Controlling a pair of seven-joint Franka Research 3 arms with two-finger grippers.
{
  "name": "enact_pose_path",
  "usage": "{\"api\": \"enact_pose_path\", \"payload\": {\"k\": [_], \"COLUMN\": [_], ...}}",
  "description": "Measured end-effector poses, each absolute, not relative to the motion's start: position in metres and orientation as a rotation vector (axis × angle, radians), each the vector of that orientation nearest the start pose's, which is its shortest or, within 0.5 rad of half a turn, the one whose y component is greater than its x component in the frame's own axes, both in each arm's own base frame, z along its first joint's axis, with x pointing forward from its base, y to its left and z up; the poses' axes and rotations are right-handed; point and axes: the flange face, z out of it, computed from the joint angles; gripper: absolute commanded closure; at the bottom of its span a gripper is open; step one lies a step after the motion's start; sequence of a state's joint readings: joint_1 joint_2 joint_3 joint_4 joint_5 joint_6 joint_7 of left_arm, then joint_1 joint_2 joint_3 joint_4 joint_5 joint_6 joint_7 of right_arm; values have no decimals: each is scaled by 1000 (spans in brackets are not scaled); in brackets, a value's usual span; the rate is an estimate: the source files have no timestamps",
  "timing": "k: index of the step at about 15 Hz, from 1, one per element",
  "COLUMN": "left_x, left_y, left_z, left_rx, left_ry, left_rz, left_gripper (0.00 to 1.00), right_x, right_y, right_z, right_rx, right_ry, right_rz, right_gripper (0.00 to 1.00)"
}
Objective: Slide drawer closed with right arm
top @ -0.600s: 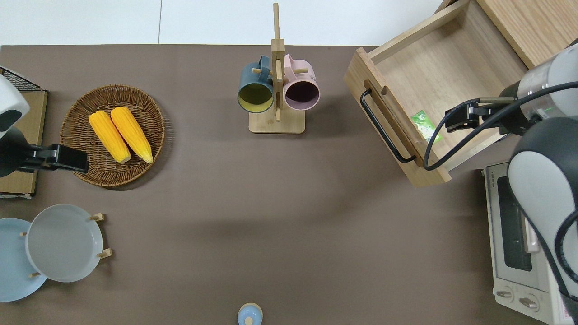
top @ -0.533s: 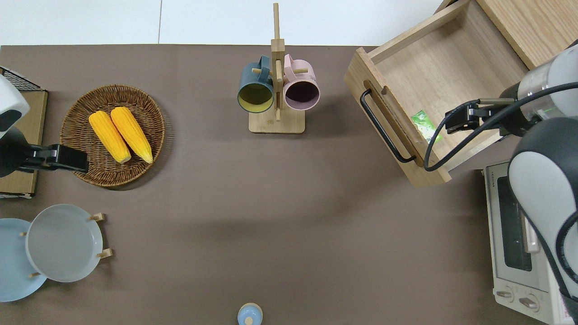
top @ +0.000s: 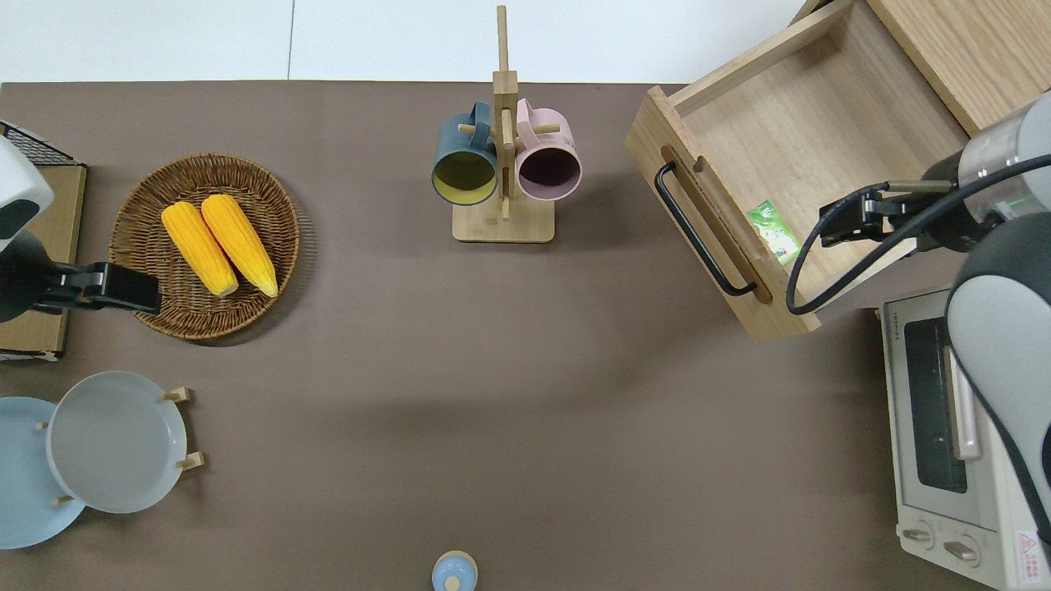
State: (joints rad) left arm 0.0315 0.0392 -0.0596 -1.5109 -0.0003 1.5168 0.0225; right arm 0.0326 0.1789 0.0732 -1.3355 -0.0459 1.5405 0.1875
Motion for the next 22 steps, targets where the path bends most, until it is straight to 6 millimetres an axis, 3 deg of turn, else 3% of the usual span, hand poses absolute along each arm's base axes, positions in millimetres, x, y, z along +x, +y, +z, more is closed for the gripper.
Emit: {"api": "enact_pose_path", "payload": {"k": [9, 11, 12, 13, 14, 22], "left_x": [561, 561, 561, 561, 561, 561], "left_y": [-15, -15, -15, -15, -15, -15], "left_z": [626, 626, 626, 626, 626, 626], "left_rx": [-3143, -3143, -3143, -3143, -3143, -3143], "left_ry": [80, 80, 80, 80, 80, 80], "left_rz": [52, 52, 52, 52, 52, 52], "left_gripper": [7, 7, 7, 7, 7, 7], "right_x": [602, 600, 600, 600, 599, 596], "right_y": [58, 57, 56, 56, 56, 56], "right_z": [632, 635, 636, 636, 637, 643], "right_rx": [-3167, -3167, -3167, -3167, -3167, -3167], "right_ry": [114, 108, 107, 104, 102, 97], "right_rz": [-48, -55, -57, -58, -58, -69], "right_gripper": [27, 208, 475, 838, 998, 1000]}}
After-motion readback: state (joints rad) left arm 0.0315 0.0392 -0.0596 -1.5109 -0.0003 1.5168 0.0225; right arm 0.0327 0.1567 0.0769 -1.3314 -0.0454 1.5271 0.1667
